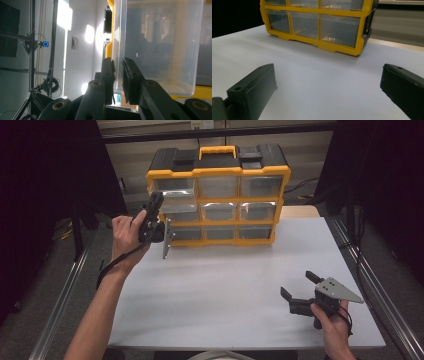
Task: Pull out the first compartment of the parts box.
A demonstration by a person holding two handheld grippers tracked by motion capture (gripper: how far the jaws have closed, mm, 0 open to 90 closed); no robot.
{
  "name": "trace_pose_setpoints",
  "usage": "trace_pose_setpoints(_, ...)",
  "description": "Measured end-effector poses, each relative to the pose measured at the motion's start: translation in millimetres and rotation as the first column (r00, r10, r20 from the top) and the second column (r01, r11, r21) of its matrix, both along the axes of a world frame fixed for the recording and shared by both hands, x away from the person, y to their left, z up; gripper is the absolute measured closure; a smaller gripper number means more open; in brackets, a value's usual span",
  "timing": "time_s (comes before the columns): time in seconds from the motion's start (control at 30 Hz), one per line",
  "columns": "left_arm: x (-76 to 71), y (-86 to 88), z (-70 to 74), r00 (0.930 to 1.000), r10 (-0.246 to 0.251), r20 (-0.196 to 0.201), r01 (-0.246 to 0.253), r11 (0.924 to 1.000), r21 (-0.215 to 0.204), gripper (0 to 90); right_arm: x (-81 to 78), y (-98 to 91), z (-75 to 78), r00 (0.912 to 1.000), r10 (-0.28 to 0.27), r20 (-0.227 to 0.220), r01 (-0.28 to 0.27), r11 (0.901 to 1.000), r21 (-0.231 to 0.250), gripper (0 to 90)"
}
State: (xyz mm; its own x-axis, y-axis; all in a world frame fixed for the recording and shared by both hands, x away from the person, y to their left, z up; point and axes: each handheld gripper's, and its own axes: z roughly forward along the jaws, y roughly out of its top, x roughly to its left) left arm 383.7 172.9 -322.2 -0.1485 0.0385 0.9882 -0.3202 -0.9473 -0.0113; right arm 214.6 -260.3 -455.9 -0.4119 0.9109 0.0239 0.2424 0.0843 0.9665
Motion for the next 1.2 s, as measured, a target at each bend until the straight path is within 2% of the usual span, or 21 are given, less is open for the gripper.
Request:
trace_pose_setpoints(0.1, -3.1, 0.4, -1.1, 1.0, 0.002, 0.007, -0.002, 1.0, -0.004, 80.4, -0.1, 0.4, 0.0, 1.0, 0.002, -0.002, -0.002, 1.0, 0.002, 0.1)
trace_pose_setpoints(0.27, -5.2, 1.6, -2.7, 0.9999, -0.012, -0.005, 0.012, 0.9999, -0.01, 80.3, -0.2, 0.0, 0.0, 1.0, -0.003, 0.001, 0.003, 1.0, 0.001, 0.1)
trace_pose_setpoints(0.4, -6.2, 1.7, -1.2, 0.9999, -0.017, -0.002, 0.017, 0.9999, 0.0, 80.3, -0.3, -0.2, 0.3, 1.0, -0.001, 0.001, 0.001, 1.0, 0.006, 0.1)
trace_pose_setpoints(0.47, -9.0, 1.8, -1.2, 1.0, -0.002, 0.0, 0.002, 1.0, -0.004, 80.4, -0.4, -0.1, 0.3, 1.0, -0.001, 0.001, 0.001, 1.0, 0.004, 0.1)
trace_pose_setpoints(0.6, -10.5, 2.9, -1.1, 0.9999, -0.014, -0.004, 0.014, 0.9999, -0.009, 80.4, -0.2, -0.1, 0.2, 1.0, 0.0, 0.0, 0.0, 1.0, 0.001, 0.1)
trace_pose_setpoints(0.67, -9.8, 3.5, -2.9, 0.9994, -0.035, 0.007, 0.035, 0.9993, -0.012, 80.3, 0.0, -0.1, 0.1, 1.0, 0.0, 0.0, 0.0, 1.0, -0.001, 0.1)
trace_pose_setpoints(0.7, -12.2, 3.3, -3.0, 0.9999, -0.016, 0.001, 0.016, 0.9998, -0.009, 80.2, -0.1, 0.0, 0.1, 1.0, 0.0, 0.0, 0.0, 1.0, 0.0, 0.1)
trace_pose_setpoints(0.8, -12.0, 2.9, -3.5, 0.9991, -0.041, 0.014, 0.041, 0.9991, -0.007, 80.3, 0.0, 0.1, 0.0, 1.0, -0.002, -0.001, 0.002, 1.0, -0.001, 0.1)
trace_pose_setpoints(0.83, -13.9, 2.4, -2.5, 0.9997, -0.022, 0.008, 0.022, 0.9998, 0.001, 80.3, 0.1, 0.1, 0.0, 1.0, -0.001, -0.001, 0.001, 1.0, -0.001, 0.1)
trace_pose_setpoints(0.93, -15.4, 2.7, -2.3, 0.9998, -0.021, 0.001, 0.021, 0.9998, -0.008, 80.4, 0.0, 0.0, 0.1, 1.0, 0.003, -0.004, -0.003, 1.0, -0.003, 0.1)
trace_pose_setpoints(0.97, -15.2, 3.2, -2.5, 0.9992, -0.038, 0.009, 0.038, 0.9992, -0.01, 80.4, 0.1, 0.0, 0.0, 1.0, 0.002, -0.005, -0.002, 1.0, -0.001, 0.1)
trace_pose_setpoints(1.03, -18.8, 3.3, -1.7, 0.9997, -0.022, 0.009, 0.022, 0.9997, -0.007, 80.4, 0.3, -0.3, 0.0, 1.0, -0.002, -0.001, 0.002, 1.0, -0.001, 0.1)
trace_pose_setpoints(1.17, -22.0, 3.4, -0.6, 0.9995, -0.027, 0.012, 0.028, 0.9996, -0.008, 80.4, -0.4, 0.0, 0.2, 1.0, 0.0, -0.001, 0.0, 1.0, 0.0, 0.1)
trace_pose_setpoints(1.2, -20.9, 3.6, -1.2, 0.9988, -0.047, 0.016, 0.047, 0.9988, -0.014, 80.4, -0.3, 0.0, 0.1, 1.0, -0.001, 0.001, 0.001, 1.0, -0.001, 0.1)
